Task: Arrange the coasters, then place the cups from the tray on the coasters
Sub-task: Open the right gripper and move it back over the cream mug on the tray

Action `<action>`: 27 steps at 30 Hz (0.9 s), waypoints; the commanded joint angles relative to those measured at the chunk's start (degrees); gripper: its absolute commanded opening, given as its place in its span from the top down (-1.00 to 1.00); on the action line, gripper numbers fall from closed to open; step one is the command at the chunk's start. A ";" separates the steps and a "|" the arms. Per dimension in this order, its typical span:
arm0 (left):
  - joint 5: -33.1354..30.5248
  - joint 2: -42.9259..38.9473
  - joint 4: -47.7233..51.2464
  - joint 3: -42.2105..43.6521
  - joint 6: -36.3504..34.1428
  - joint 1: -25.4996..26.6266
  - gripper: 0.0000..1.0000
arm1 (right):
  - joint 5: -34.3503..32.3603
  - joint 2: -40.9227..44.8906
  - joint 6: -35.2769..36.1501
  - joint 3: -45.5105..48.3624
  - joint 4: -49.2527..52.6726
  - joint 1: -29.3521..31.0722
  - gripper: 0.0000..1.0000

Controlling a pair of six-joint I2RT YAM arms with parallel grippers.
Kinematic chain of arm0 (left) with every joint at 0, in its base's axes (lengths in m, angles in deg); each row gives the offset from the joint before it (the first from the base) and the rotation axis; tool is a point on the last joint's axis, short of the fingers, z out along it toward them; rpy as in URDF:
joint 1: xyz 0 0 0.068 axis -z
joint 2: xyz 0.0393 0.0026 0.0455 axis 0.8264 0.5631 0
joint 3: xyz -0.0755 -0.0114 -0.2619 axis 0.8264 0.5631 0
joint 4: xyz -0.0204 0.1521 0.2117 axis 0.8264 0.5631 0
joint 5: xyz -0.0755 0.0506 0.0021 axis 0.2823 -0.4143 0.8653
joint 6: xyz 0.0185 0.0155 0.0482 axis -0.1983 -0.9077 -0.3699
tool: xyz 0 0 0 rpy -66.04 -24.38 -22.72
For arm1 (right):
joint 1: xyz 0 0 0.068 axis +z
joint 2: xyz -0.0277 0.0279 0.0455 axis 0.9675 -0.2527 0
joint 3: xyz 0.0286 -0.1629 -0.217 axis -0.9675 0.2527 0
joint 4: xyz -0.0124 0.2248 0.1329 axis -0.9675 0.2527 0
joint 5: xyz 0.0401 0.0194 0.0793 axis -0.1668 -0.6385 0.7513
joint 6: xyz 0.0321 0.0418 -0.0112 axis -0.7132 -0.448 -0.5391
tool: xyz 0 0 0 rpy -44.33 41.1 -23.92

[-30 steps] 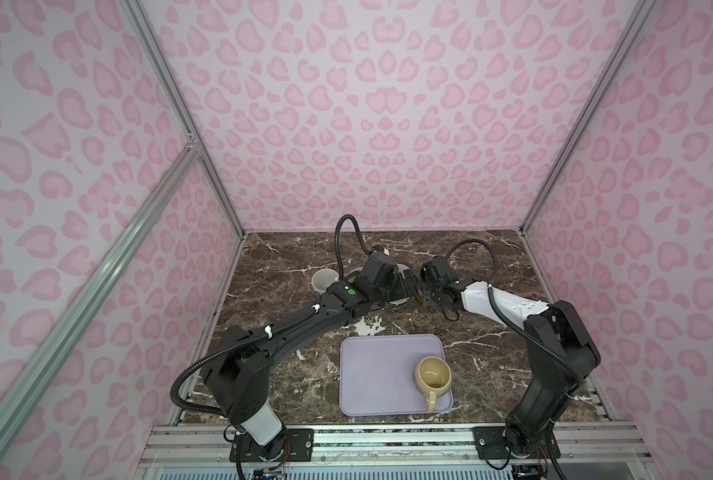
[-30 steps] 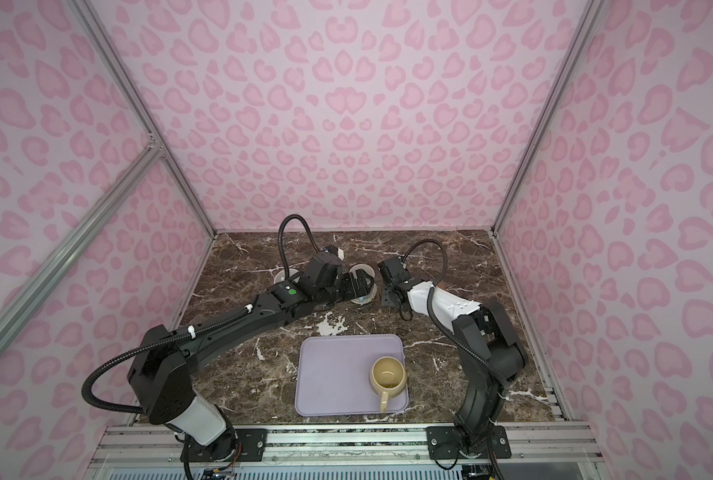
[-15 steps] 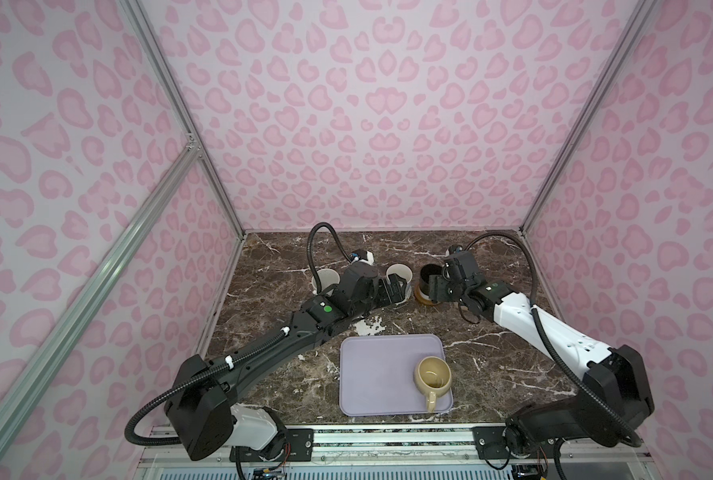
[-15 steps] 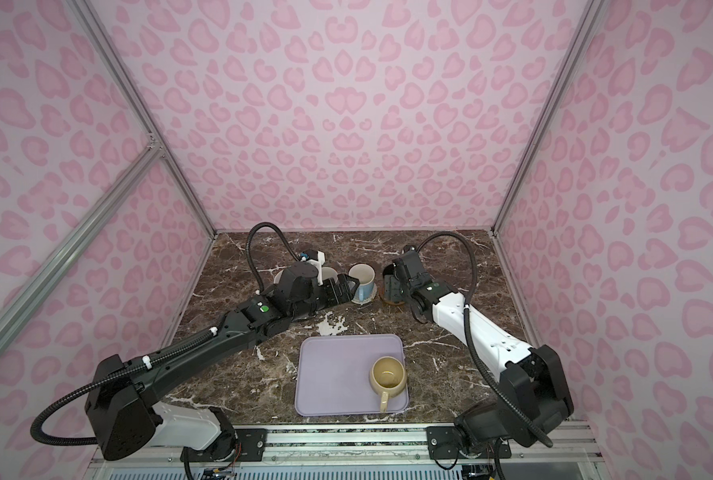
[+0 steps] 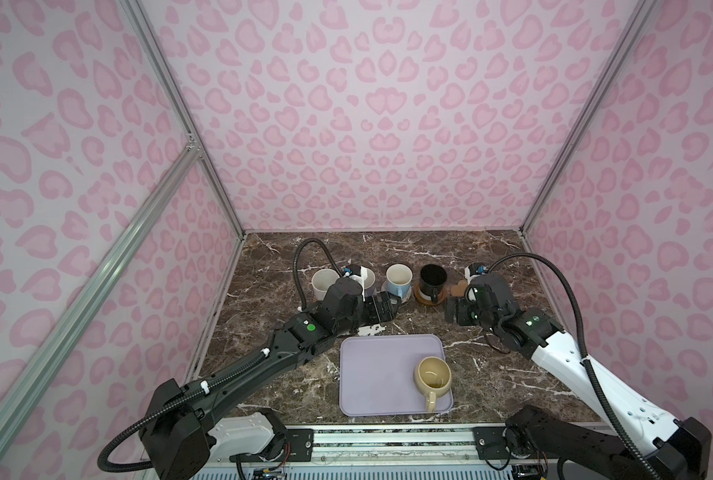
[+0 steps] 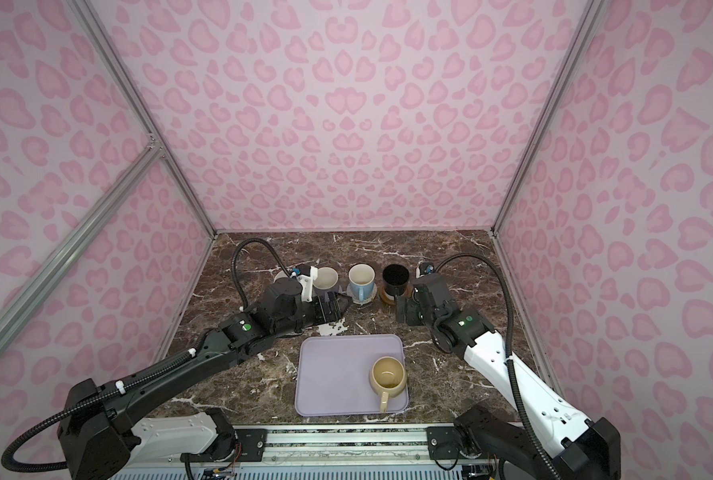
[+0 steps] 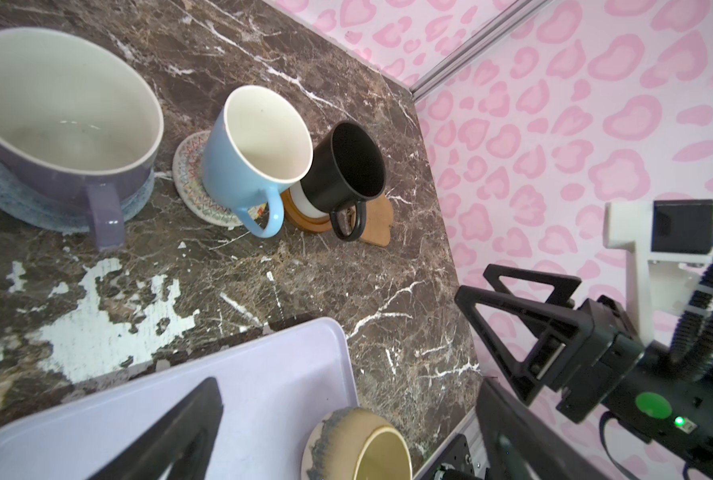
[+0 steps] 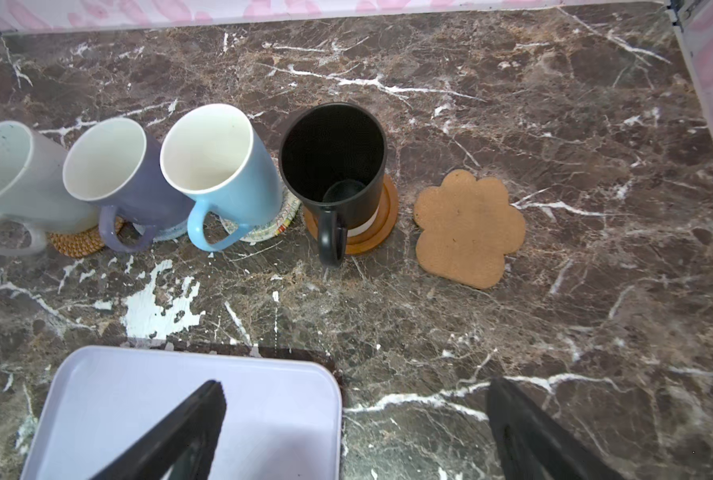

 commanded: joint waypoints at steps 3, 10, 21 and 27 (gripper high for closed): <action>1.92 -2.82 -2.72 3.75 0.15 0.74 -0.94 | 2.35 -0.32 0.23 2.78 0.74 -1.54 -1.00; 3.35 -4.86 -0.42 5.60 -1.98 1.93 -0.94 | 13.21 -4.42 -1.26 3.57 5.76 -4.18 -1.00; 3.17 -3.83 -3.88 10.80 1.05 6.13 -0.94 | 0.87 7.23 -13.38 7.29 13.04 11.55 -1.00; 0.73 -3.69 -4.85 12.87 3.31 8.97 -0.94 | -2.01 12.74 -21.93 11.86 16.47 21.28 -1.00</action>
